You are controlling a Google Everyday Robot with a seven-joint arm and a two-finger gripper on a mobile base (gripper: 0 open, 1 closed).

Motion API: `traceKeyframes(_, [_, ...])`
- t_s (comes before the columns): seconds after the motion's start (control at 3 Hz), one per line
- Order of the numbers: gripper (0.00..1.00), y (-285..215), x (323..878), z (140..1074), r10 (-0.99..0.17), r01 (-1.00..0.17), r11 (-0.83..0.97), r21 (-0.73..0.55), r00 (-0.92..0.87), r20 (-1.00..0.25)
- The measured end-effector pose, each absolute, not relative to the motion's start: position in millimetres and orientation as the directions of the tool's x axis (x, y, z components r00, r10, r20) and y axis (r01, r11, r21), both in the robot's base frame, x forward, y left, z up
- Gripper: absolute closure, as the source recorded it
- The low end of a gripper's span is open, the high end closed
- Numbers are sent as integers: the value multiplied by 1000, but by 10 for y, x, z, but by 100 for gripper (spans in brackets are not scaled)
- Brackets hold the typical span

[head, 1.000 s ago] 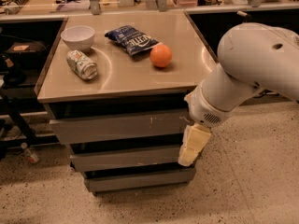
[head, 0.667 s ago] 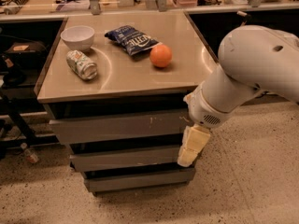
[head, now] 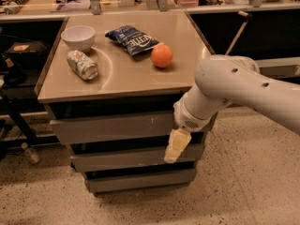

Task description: Open top drawer

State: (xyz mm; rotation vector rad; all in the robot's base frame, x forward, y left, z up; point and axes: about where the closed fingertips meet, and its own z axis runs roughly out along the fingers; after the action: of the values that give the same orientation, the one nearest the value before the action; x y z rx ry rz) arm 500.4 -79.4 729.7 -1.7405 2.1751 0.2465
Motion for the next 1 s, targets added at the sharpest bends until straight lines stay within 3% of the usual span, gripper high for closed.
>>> traceKeyframes(1.0, [0,-852,5642,6777,-910,-962,252,-109,-197,-364])
